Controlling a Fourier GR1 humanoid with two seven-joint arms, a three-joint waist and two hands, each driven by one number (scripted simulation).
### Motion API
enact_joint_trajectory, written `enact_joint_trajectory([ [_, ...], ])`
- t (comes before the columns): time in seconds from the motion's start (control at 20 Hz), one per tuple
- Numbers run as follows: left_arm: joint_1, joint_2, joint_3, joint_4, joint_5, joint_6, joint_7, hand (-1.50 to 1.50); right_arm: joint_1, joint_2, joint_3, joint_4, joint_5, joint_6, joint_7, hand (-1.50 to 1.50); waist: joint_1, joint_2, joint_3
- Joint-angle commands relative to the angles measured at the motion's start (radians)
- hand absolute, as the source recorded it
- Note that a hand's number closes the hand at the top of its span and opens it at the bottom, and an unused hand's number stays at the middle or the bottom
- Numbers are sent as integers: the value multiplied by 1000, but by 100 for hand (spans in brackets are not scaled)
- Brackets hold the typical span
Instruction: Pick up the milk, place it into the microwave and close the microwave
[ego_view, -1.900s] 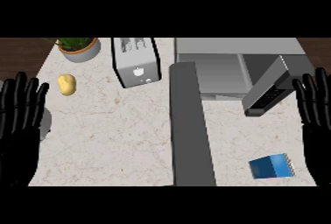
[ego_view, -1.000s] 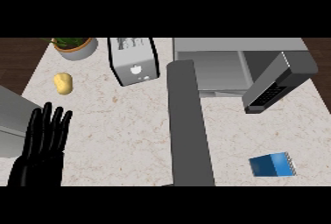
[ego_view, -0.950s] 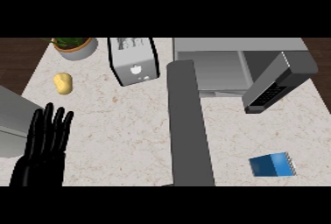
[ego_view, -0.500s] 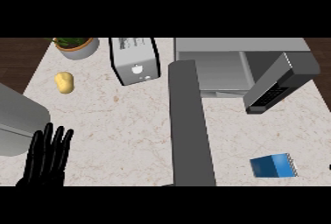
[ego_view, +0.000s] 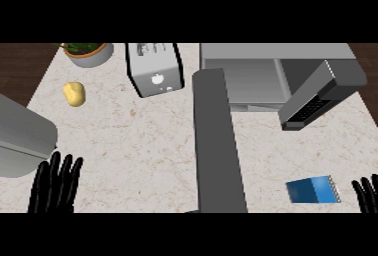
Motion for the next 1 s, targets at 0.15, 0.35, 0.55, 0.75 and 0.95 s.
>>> enact_joint_trajectory([
  [0.15, 122, 47, 27, -24, 45, -74, -91, -150, -97, 2, -24, 304, 102, -109, -185, -150, 8, 0, 0],
  [0.35, 137, 4, -44, -32, -26, -30, -106, -150, -182, -54, -127, 439, 71, -83, -208, -150, 6, 0, 0],
  [0.55, 146, 16, -45, -85, 7, -26, -43, -150, -280, -66, -126, 535, 90, -104, -236, -150, 5, 1, 0],
  [0.75, 158, 11, -52, -51, -12, -29, -99, -150, -220, -94, -143, 658, 111, -57, -413, -150, 2, 0, 0],
  [0.95, 189, 31, -39, 8, -13, -75, -183, -150, -297, -104, -152, 815, 144, -94, -517, -150, 5, 0, 0],
])
